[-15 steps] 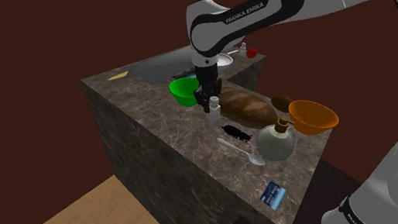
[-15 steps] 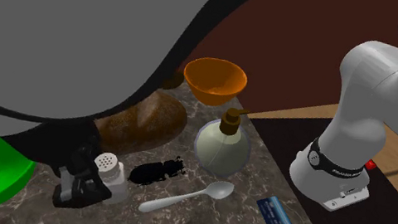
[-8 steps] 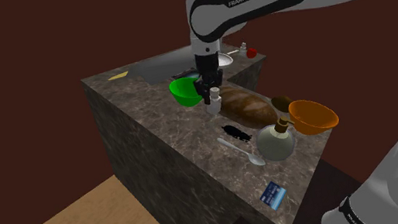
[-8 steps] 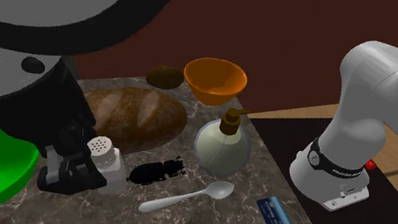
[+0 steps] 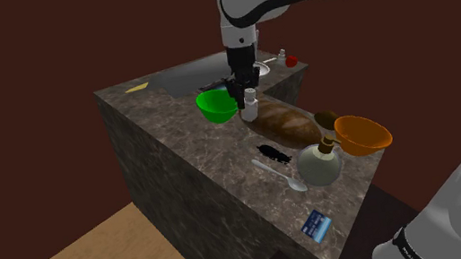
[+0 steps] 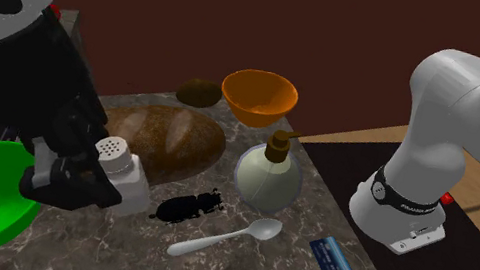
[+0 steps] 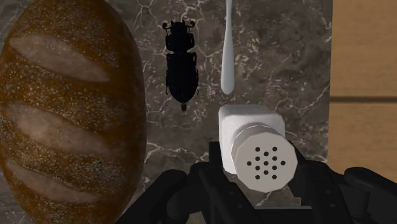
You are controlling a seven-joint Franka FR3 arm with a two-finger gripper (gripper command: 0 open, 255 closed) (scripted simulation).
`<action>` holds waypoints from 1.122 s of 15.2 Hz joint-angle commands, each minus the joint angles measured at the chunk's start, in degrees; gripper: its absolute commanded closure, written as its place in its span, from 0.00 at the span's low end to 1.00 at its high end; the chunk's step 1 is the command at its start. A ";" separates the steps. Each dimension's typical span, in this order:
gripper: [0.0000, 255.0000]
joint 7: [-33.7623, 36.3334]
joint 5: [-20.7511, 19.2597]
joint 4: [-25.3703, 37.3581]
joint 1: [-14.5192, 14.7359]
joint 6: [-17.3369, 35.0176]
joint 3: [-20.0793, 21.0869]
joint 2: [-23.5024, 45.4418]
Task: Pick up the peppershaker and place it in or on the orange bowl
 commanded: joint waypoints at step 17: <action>1.00 -18.45 -2.41 -24.22 -9.22 2.74 -9.87 -22.39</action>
